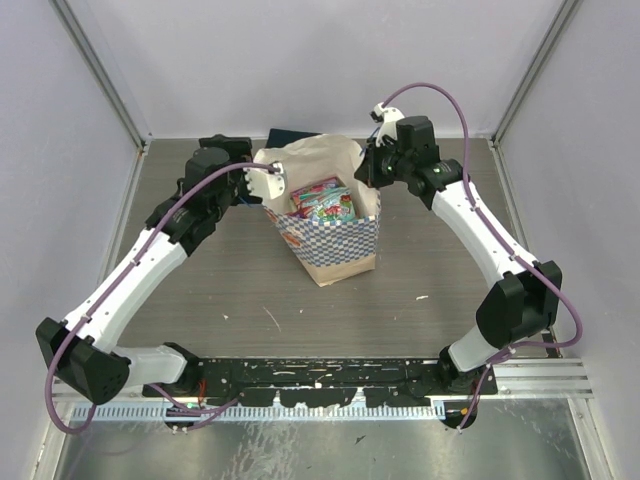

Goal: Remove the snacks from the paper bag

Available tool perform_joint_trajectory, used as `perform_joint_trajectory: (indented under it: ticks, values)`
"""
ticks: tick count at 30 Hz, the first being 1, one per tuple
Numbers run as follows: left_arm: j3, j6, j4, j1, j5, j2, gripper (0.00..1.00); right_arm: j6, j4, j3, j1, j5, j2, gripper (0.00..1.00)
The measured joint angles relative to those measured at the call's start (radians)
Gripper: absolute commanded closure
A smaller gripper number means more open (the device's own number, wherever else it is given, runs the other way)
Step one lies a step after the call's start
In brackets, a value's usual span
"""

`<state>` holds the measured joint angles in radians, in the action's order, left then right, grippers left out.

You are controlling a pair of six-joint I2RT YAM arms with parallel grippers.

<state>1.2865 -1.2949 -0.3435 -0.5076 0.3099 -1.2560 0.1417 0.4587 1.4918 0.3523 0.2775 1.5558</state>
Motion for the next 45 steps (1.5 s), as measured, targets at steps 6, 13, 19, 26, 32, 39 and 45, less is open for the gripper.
perform_joint_trajectory:
  ticks: [6, 13, 19, 26, 32, 39, 45]
  values:
    - [-0.003, 0.059, -0.141, -0.021, 0.031, 0.002, 0.02, 0.002, 0.002, 0.000, -0.008, 0.005, 0.000, 0.97]
    - [0.009, 0.236, -0.216, -0.040, 0.145, 0.002, 0.02, 0.019, 0.002, 0.000, -0.012, 0.012, 0.000, 0.89]
    - [0.061, 0.437, -0.240, -0.040, 0.274, -0.051, 0.02, 0.035, -0.035, 0.000, -0.014, 0.017, 0.000, 0.87]
    - [0.117, 0.707, -0.345, -0.040, 0.425, -0.232, 0.02, 0.046, -0.054, 0.000, -0.021, 0.018, 0.000, 0.86]
    - [0.291, 0.995, -0.528, -0.040, 0.392, -0.295, 0.02, 0.049, -0.065, -0.002, -0.026, 0.021, -0.001, 0.84]
    - [0.447, 1.365, -0.629, -0.042, 0.243, -0.278, 0.02, 0.056, -0.100, -0.003, -0.032, 0.025, -0.001, 0.83]
    - [0.462, 1.618, -0.762, -0.041, 0.266, -0.286, 0.02, 0.064, -0.113, -0.003, -0.037, 0.024, -0.007, 0.83]
